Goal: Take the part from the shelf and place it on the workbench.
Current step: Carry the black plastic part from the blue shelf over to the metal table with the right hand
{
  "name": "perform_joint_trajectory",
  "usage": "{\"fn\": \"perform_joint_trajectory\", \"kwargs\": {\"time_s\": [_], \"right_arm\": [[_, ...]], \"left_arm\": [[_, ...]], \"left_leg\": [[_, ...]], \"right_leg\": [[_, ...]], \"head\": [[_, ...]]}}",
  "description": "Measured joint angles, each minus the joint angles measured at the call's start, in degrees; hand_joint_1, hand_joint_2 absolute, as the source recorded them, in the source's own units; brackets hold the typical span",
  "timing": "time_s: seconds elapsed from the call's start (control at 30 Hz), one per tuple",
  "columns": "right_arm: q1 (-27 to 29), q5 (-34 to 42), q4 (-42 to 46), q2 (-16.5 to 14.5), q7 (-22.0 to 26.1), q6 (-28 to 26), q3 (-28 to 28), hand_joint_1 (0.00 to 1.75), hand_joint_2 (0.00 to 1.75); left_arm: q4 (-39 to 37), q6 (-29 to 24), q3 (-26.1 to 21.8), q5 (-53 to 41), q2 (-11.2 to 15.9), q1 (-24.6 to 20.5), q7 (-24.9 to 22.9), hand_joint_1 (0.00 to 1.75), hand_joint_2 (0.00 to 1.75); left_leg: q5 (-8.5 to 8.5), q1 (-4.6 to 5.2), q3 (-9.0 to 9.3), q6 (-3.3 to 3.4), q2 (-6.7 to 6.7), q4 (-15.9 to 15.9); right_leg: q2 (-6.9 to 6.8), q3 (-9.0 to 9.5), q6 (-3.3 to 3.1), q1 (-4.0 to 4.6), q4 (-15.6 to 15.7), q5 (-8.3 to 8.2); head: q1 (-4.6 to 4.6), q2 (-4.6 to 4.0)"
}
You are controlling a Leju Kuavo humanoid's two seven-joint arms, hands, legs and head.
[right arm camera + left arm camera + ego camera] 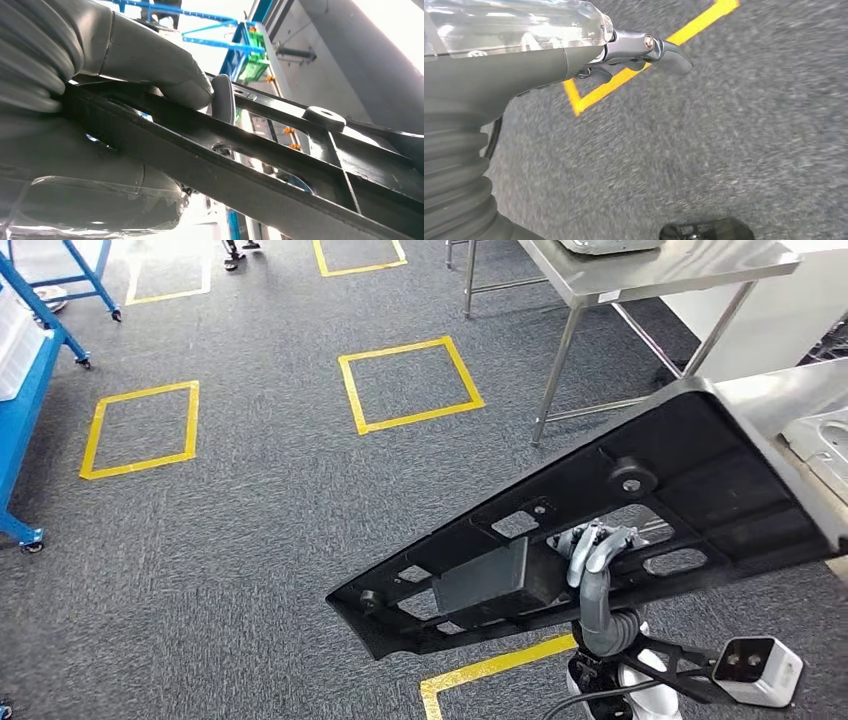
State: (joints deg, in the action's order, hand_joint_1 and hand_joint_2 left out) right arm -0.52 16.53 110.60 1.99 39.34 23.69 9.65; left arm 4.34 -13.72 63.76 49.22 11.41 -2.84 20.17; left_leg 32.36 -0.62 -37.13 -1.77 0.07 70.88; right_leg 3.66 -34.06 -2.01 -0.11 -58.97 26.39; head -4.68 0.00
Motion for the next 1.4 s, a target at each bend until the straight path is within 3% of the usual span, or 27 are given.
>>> {"fn": "perform_joint_trajectory", "kwargs": {"time_s": [0.07, 0.13, 0.17, 0.2, 0.23, 0.3, 0.37, 0.43, 0.47, 0.5, 0.57, 0.63, 0.67, 0.73, 0.8, 0.9, 0.93, 0.97, 1.0, 1.03, 1.1, 1.17, 1.23, 1.27, 1.3, 1.37, 1.4], "right_arm": [[-1.99, 0.88, -1.42, -0.01, 0.00, 0.15, 0.44, 1.75, 1.75], [-3.61, 1.55, -2.38, -0.18, -0.01, 0.38, 1.16, 1.75, 1.75], [-4.27, 1.76, -2.73, -0.34, -0.02, 0.44, 1.56, 1.75, 1.75], [-4.87, 1.87, -2.95, -0.53, -0.04, 0.46, 1.89, 1.75, 1.75], [-5.37, 1.93, -3.11, -0.70, -0.08, 0.49, 2.16, 1.75, 1.75], [-6.36, 2.00, -3.24, -0.91, -0.28, 0.73, 2.60, 1.75, 1.75], [-7.26, 2.21, -3.24, -1.10, -0.96, 1.07, 3.07, 1.75, 1.75], [-7.90, 2.65, -3.24, -1.39, -2.30, 0.86, 3.63, 1.75, 1.75], [-8.17, 2.84, -3.23, -1.50, -2.97, 0.49, 3.90, 1.75, 1.75], [-8.50, 2.98, -3.23, -1.58, -3.60, -0.03, 4.20, 1.75, 1.75], [-9.28, 3.05, -3.22, -1.66, -4.21, -0.92, 4.81, 1.75, 1.75], [-9.93, 3.05, -3.20, -1.82, -4.36, -1.45, 5.27, 1.75, 1.75], [-10.13, 3.05, -3.19, -1.90, -4.37, -1.69, 5.40, 1.75, 1.75], [-10.30, 2.92, -3.15, -1.97, -4.36, -2.31, 5.53, 1.75, 1.75], [-10.44, 2.73, -3.11, -2.03, -4.32, -2.85, 5.61, 1.75, 1.75], [-10.70, 2.39, -3.14, -2.21, -4.31, -3.27, 5.85, 1.75, 1.75], [-10.71, 2.13, -3.17, -2.25, -4.32, -3.46, 5.95, 1.75, 1.75], [-10.71, 1.84, -3.20, -2.25, -4.34, -3.65, 6.03, 1.75, 1.75], [-10.73, 1.61, -3.23, -2.25, -4.35, -3.76, 6.09, 1.75, 1.75], [-10.84, 1.53, -3.29, -2.26, -4.42, -3.66, 6.14, 1.75, 1.75], [-11.69, 1.74, -3.75, -2.43, -4.89, -2.96, 6.37, 1.75, 1.75], [-13.84, 1.86, -5.75, -3.48, -5.86, -2.56, 7.36, 1.75, 1.75], [-16.18, 1.56, -8.57, -5.18, -6.50, -3.18, 9.07, 1.75, 1.75], [-17.05, 1.34, -9.63, -5.86, -6.56, -3.61, 9.85, 1.75, 1.75], [-17.87, 1.17, -10.51, -6.37, -6.54, -3.90, 10.51, 1.75, 1.75], [-19.27, 1.02, -11.89, -7.01, -6.47, -4.24, 11.48, 1.75, 1.75], [-19.71, 1.04, -12.46, -7.19, -6.44, -4.37, 11.87, 1.75, 1.75]], "left_arm": [[-0.09, 0.07, -0.39, 0.00, 0.39, -0.01, 0.73, 0.00, 1.75], [-0.26, 0.17, -0.90, 0.00, 0.70, 0.02, 1.45, 0.00, 1.75], [-0.32, 0.26, -1.16, 0.00, 0.80, 0.01, 1.84, 0.00, 1.75], [-0.34, 0.34, -1.39, 0.00, 0.85, -0.06, 2.18, 0.00, 1.75], [-0.34, 0.47, -1.58, 0.00, 0.87, -0.20, 2.60, 0.00, 1.75], [-0.34, 0.79, -2.04, 0.00, 0.86, -0.43, 3.40, 0.00, 1.75], [-0.34, 0.86, -2.58, 0.00, 0.73, -0.26, 3.65, 0.00, 1.75], [-0.34, 0.45, -3.06, 0.00, 0.49, -0.05, 3.00, 0.00, 1.75], [-0.34, 0.20, -3.26, 0.00, 0.35, -0.07, 2.58, 0.00, 1.75], [-0.34, 0.01, -3.44, 0.00, 0.19, -0.14, 2.25, 0.00, 1.75], [-0.34, -0.12, -3.69, 0.00, -0.10, -0.31, 2.03, 0.00, 1.75], [-0.34, -0.09, -3.86, 0.00, -0.27, -0.38, 2.00, 0.00, 1.75], [-0.34, -0.01, -3.92, 0.00, -0.31, -0.42, 1.96, 0.00, 1.75], [-0.34, 0.32, -3.97, 0.00, -0.33, -0.62, 1.75, 0.00, 1.75], [-0.33, 0.68, -3.94, 0.00, -0.36, -0.90, 1.51, 0.00, 1.75], [-0.32, 1.11, -3.88, 0.00, -0.40, -0.93, 1.35, 0.00, 1.75], [-0.32, 1.38, -3.81, 0.00, -0.39, -0.87, 1.39, 0.00, 1.75], [-0.32, 1.69, -3.68, 0.00, -0.39, -0.88, 1.48, 0.00, 1.75], [-0.31, 1.97, -3.51, 0.00, -0.37, -0.96, 1.59, 0.00, 1.75], [-0.31, 2.16, -3.36, 0.00, -0.32, -1.10, 1.72, 0.00, 1.75], [-0.30, 2.19, -3.30, 0.00, -0.11, -1.28, 1.80, 0.00, 1.75], [-0.30, 1.87, -4.15, -0.01, 0.19, -1.23, 1.43, 0.00, 1.75], [-0.26, 1.62, -5.73, -0.01, 0.53, -1.39, 0.98, 0.00, 1.75], [-0.21, 1.61, -6.42, 0.00, 0.68, -1.59, 0.88, 0.00, 1.75], [-0.17, 1.61, -6.97, 0.00, 0.80, -1.71, 0.85, 0.00, 1.75], [-0.13, 1.61, -7.72, 0.00, 0.89, -1.52, 0.79, 0.00, 1.75], [-0.13, 1.61, -8.02, 0.00, 0.89, -1.26, 0.75, 0.00, 1.75]], "left_leg": [[-3.88, -0.10, 3.16, 0.44, -2.75, -7.94], [-5.17, -0.12, 4.90, 0.69, -5.03, -12.36], [-5.08, -0.03, 5.05, 0.79, -4.95, -12.69], [-5.29, -0.01, 5.11, 1.04, -4.38, -12.89], [-5.52, -0.04, 5.21, 1.40, -3.73, -13.20], [-5.95, -0.18, 5.38, 2.18, -2.32, -13.83], [-5.97, -0.06, 5.41, 2.57, -0.78, -13.98], [-5.83, 0.01, 5.40, 2.65, 0.90, -13.93], [-5.75, 0.01, 5.42, 2.62, 1.69, -13.89], [-5.64, 0.01, 5.48, 2.55, 2.42, -13.84], [-5.34, 0.05, 5.75, 2.21, 3.66, -13.71], [-5.00, 0.27, 5.97, 1.62, 4.63, -13.50], [-4.90, 0.38, 6.08, 1.28, 5.13, -13.49], [-4.68, 0.36, 6.33, 0.62, 6.05, -13.58], [-3.39, 0.10, 6.01, 0.06, 4.69, -12.14], [1.63, -0.22, 1.58, -0.43, 1.11, -2.25], [2.64, -0.22, -0.12, -0.50, 0.71, 1.06], [2.53, -0.22, -1.07, -0.49, 0.53, 2.59], [1.21, -0.22, -0.98, -0.41, 0.38, 1.77], [-0.96, -0.24, 0.13, -0.26, 0.07, -1.21], [-4.72, -0.37, 3.14, 0.14, -2.15, -8.90], [-5.50, -0.35, 4.50, 0.54, -4.14, -12.54], [-5.49, -0.23, 4.80, 1.16, -3.66, -13.09], [-5.76, -0.29, 5.01, 1.58, -3.03, -13.49], [-6.07, -0.40, 5.21, 1.99, -2.42, -13.91], [-6.43, -0.44, 5.35, 2.50, -1.10, -14.44], [-6.42, -0.36, 5.33, 2.64, -0.39, -14.45]], "right_leg": [[1.31, -0.05, 0.23, -0.07, -0.14, -0.06], [2.49, -0.41, 0.80, -0.25, -0.22, -0.27], [3.10, -0.63, 1.21, -0.37, -0.15, -0.45], [3.68, -0.82, 1.63, -0.45, -0.03, -0.63], [3.31, -0.98, 1.95, -0.49, -0.14, -0.59], [0.35, -2.20, 2.40, -0.29, -2.48, 1.05], [-2.76, -5.38, 2.64, -0.25, -9.13, 4.65], [-3.32, -8.44, 2.96, -0.42, -15.40, 6.84], [-3.43, -8.60, 3.10, -0.51, -15.78, 6.35], [-3.72, -7.62, 3.18, -0.60, -14.02, 4.95], [-5.72, -3.27, 3.04, -0.54, -6.05, 1.43], [-7.48, -0.39, 2.40, -0.14, -0.45, -0.04], [-7.63, -0.10, 2.02, 0.13, 0.33, 0.08], [-6.30, -0.16, 1.36, 0.18, 0.53, -0.15], [-5.16, 0.07, 0.71, -0.13, 1.03, -0.48], [-3.27, 0.16, 0.20, -0.26, 1.24, -0.68], [-2.48, 0.15, 0.16, -0.21, 1.19, -0.68], [-1.67, 0.15, 0.15, -0.17, 1.10, -0.67], [-0.86, 0.17, 0.17, -0.15, 0.98, -0.66], [-0.09, 0.19, 0.21, -0.15, 0.84, -0.63], [1.39, 0.02, 0.47, -0.15, 0.47, -0.57], [2.98, -0.54, 1.13, -0.40, 0.24, -0.74], [4.37, -0.99, 2.04, -0.67, 0.45, -1.13], [3.91, -1.14, 2.37, -0.65, 0.39, -1.09], [2.55, -1.61, 2.61, -0.53, -0.44, -0.49], [-1.25, -4.17, 2.81, -0.39, -5.60, 2.49], [-2.44, -6.08, 2.91, -0.40, -9.44, 4.32]], "head": [[0.00, 0.00], [0.00, 0.00], [0.00, 0.00], [0.00, 0.00], [0.00, 0.00], [0.01, 0.00], [0.01, 0.00], [0.00, 0.00], [0.00, 0.00], [0.00, 0.00], [0.00, 0.00], [0.00, 0.00], [0.00, 0.00], [0.00, 0.00], [-0.01, 0.00], [-0.01, 0.00], [0.00, 0.00], [0.00, 0.00], [0.00, 0.00], [0.00, 0.00], [0.00, 0.00], [-0.01, 0.00], [-0.02, 0.00], [-0.01, 0.00], [-0.01, 0.00], [0.00, 0.00], [0.00, 0.00]]}}
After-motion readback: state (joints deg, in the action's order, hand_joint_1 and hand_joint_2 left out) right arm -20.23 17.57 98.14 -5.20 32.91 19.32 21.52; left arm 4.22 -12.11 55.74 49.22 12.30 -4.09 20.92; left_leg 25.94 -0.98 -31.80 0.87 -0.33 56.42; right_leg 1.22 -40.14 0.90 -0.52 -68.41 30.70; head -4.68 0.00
